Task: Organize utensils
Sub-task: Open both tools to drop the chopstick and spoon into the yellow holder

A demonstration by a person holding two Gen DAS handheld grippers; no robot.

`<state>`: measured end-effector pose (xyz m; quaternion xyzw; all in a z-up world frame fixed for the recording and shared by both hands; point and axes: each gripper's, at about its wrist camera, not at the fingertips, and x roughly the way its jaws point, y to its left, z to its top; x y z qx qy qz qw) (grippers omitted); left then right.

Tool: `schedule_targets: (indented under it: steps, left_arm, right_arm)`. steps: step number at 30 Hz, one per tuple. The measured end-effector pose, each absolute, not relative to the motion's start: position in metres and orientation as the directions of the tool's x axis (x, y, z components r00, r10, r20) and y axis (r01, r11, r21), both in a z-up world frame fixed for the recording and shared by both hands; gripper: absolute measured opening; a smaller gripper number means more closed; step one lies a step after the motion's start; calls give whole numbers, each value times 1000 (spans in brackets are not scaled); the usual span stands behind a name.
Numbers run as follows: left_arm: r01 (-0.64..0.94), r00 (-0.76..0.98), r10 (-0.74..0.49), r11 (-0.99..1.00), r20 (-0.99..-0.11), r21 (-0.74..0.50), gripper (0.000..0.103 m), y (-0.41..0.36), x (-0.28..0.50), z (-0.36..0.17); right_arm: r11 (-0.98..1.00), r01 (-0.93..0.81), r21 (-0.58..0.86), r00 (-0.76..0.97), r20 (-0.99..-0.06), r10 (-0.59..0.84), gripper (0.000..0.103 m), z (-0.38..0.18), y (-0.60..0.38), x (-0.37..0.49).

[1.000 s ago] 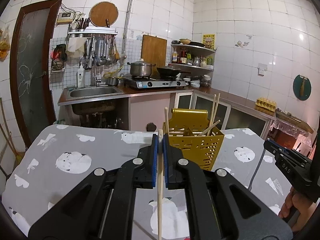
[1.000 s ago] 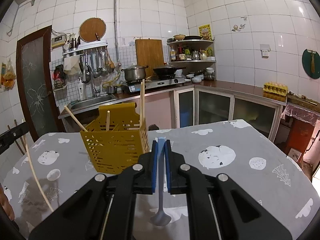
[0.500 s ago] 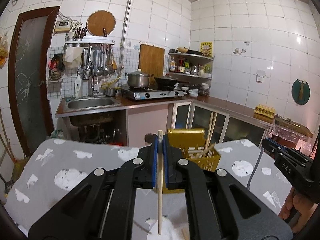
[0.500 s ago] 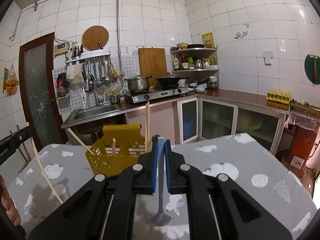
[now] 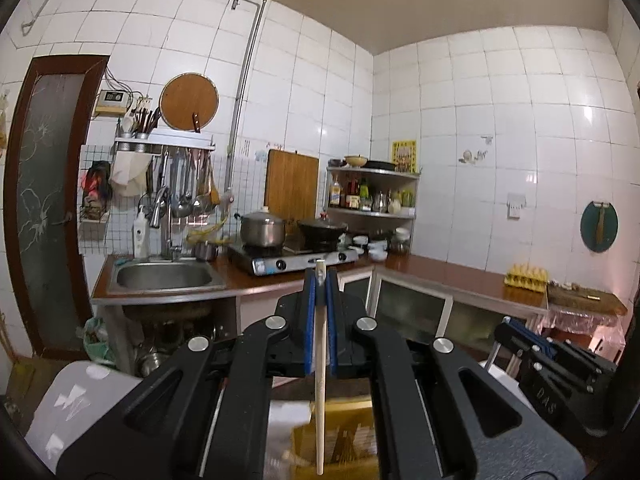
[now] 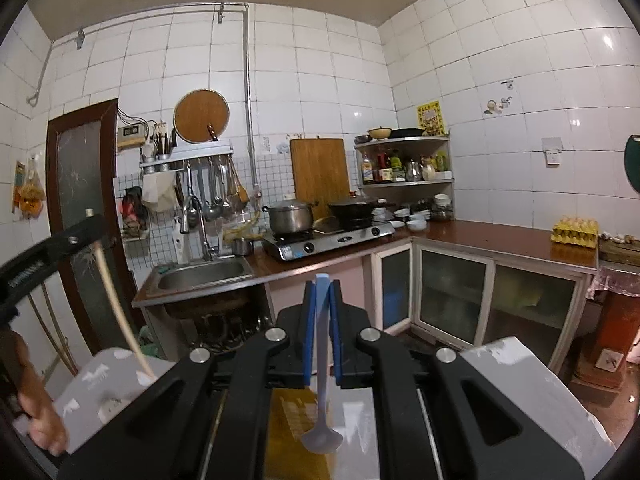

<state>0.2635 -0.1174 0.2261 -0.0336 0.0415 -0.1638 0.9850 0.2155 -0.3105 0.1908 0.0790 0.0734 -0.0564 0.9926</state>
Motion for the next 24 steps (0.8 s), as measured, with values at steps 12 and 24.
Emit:
schedule_targets:
  steps: [12,24]
  left_arm:
    - [300,936,-302,953,-180,-37,4,-154,338,133]
    - [280,919,-283,959,-274,-49,45,-126,324,130]
  right_arm:
    - [978,96,184,963,-266,-44,7,123,-313,288]
    - [976,112,185,904,-427,-23,19,84,-320,297]
